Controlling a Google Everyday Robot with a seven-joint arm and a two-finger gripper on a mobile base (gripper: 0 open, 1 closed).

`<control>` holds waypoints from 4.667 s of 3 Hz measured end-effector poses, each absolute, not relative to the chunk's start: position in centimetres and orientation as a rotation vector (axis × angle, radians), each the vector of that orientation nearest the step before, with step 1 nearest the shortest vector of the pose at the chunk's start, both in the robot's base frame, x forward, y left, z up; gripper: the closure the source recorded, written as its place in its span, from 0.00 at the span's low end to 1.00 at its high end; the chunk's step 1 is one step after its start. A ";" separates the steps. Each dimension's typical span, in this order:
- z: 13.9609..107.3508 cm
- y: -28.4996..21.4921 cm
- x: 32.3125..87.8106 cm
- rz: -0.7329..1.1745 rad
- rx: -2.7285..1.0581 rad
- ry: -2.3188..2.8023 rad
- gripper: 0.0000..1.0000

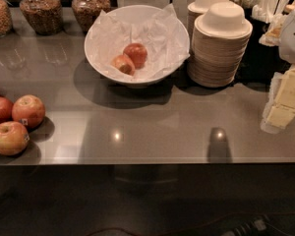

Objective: Pick apple from white bowl

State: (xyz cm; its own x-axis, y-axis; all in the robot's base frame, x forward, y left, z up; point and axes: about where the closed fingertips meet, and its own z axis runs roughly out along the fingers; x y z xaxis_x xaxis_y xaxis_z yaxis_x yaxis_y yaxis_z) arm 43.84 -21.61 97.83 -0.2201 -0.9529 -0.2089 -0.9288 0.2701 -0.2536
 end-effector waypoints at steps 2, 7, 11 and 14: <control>99.0 -20.0 45.4 -0.124 -1.702 2.118 0.00; 100.8 -5.4 60.7 -0.222 -1.855 1.497 0.00; 100.5 -3.1 64.2 -0.349 -1.879 1.350 0.00; 97.0 0.0 69.2 -0.321 -1.997 1.197 0.02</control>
Offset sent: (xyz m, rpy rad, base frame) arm 0.0449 0.0458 0.0340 0.1227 -0.2522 0.1117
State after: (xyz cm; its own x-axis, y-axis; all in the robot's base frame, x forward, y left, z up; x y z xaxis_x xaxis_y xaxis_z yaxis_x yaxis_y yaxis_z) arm 69.15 0.05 96.99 0.5264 -0.8341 -0.1649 -0.6401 -0.2612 -0.7225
